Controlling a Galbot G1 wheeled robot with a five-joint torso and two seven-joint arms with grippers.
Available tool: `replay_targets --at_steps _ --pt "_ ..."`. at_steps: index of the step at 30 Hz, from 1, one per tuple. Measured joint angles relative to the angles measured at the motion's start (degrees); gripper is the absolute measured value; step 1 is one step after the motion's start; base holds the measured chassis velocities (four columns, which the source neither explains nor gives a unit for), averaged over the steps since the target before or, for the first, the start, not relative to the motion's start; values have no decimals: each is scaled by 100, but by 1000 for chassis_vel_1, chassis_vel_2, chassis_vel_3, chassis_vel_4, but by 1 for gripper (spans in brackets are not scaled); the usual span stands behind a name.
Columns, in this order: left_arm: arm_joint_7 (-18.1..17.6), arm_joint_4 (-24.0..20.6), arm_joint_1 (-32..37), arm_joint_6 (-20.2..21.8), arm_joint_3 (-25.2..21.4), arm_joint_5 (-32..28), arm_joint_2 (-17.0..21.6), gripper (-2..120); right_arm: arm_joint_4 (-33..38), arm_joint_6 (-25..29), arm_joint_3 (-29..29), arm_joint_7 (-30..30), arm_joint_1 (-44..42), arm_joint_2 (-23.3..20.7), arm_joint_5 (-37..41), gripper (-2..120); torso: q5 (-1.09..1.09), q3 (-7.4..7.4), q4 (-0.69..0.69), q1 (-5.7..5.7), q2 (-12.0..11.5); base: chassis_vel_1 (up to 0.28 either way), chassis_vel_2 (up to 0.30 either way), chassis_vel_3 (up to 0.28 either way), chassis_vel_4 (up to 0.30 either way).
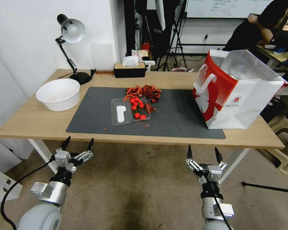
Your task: Pick up the trash from the table and place it into the takeout bag.
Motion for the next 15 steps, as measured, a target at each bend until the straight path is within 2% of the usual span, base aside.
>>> replay_targets --at_steps 15 --pt "71 51 -40 -129 16 21 5 100 11 -22 21 -45 5 -6 29 100 0 0 0 0 0 0 0 0 0"
